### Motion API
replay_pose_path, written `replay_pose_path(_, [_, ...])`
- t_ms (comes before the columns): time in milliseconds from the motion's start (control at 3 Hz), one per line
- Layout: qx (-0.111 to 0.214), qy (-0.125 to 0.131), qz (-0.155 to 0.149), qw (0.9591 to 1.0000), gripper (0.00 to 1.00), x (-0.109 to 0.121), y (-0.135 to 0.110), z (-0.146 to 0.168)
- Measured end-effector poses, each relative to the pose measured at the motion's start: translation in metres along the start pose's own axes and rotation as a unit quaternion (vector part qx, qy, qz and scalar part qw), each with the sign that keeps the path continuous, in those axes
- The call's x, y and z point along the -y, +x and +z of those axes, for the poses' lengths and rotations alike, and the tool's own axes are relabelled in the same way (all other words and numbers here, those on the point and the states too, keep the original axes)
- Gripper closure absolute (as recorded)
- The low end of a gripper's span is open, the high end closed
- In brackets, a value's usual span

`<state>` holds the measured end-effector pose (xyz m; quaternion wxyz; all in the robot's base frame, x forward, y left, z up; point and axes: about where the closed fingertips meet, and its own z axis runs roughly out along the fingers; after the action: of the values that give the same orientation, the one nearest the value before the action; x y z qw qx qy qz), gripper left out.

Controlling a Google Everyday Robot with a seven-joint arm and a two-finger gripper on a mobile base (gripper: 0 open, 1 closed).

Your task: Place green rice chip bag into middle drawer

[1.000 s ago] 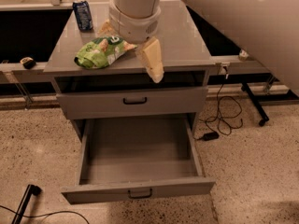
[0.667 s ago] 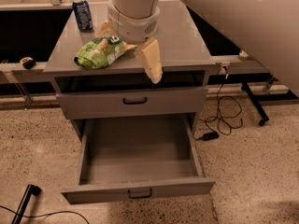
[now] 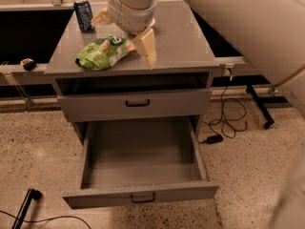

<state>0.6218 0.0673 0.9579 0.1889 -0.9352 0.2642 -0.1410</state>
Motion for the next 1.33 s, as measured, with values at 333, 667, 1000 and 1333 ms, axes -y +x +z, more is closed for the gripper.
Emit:
replay_pose_path(333, [0.015,0.037,-0.006,0.9992,0.0,0.025,0.026,0.021])
replay_pose_path(667, [0.045,0.049,-0.013,0.9977,0.0,0.06,0.033,0.059])
replay_pose_path(1000, [0.068,0.046,-0.009,0.9966,0.0,0.093,0.039,0.101])
replay_pose_path(1333, [0.082,0.028,-0.009,0.9962,0.18,0.115,0.037,0.141])
